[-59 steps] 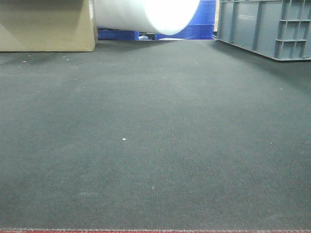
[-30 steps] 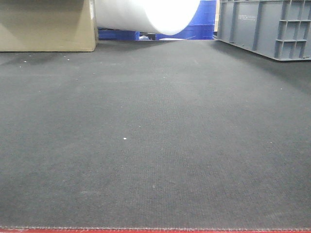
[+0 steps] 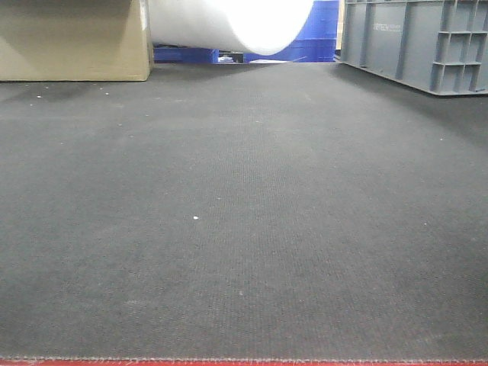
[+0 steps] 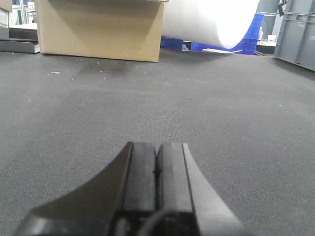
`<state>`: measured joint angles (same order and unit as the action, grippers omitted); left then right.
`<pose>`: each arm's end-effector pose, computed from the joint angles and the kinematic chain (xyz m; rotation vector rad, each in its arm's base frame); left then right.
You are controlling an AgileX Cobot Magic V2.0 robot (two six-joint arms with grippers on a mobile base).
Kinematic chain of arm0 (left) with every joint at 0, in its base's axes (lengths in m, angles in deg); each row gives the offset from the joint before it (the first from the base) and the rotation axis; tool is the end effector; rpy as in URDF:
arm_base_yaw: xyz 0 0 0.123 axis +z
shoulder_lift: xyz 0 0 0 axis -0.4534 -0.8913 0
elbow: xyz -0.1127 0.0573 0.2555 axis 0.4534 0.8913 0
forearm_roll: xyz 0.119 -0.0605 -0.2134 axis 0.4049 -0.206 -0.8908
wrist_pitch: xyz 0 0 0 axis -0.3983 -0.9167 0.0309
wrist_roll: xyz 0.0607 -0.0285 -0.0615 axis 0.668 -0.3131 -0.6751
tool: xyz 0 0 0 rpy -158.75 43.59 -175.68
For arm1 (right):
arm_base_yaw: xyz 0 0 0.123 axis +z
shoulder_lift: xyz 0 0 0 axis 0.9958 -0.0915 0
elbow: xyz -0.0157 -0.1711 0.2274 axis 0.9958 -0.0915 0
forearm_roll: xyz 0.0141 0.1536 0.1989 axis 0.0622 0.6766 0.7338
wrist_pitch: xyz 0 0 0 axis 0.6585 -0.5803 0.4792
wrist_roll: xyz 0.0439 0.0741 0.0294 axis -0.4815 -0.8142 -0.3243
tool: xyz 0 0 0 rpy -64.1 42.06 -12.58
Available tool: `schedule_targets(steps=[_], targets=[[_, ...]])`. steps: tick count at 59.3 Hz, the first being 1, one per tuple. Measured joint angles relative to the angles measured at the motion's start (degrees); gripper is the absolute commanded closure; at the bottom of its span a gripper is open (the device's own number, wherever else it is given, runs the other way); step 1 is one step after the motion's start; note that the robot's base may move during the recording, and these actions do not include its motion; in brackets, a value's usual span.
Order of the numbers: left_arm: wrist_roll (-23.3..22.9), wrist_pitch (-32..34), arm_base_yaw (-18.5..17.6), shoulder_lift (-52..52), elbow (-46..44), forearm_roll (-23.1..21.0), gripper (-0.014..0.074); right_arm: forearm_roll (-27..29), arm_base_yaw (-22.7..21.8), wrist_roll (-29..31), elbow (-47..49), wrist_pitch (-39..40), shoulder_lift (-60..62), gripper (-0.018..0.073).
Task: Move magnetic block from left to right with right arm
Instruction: 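Approach the second table holding the cube in the right gripper, then lower the red cube onto the table with the right gripper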
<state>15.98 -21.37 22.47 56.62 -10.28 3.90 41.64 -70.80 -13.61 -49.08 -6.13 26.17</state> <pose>0.0564 -0.0045 0.2019 0.0268 1.5172 -0.0972 0.0513 0.0093 0.3480 -0.2542 1.8480 0.0942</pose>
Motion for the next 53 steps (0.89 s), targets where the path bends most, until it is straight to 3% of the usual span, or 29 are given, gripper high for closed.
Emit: schedule_targets(steps=[10, 31, 53], targets=[[0.0, 0.0, 0.0, 0.0, 0.0, 0.0, 0.0712, 6.3, 6.3, 1.3, 7.1, 2.5, -14.4, 0.0378], [0.0, 0.0, 0.0, 0.0, 0.0, 0.0, 0.0713, 7.1, 21.2, 3.3, 25.0, -1.0, -49.3, 0.0378], [0.0, 0.0, 0.0, 0.0, 0.0, 0.0, 0.0712, 7.4, 22.5, 3.5, 38.1, -4.1, -77.0, 0.0378]])
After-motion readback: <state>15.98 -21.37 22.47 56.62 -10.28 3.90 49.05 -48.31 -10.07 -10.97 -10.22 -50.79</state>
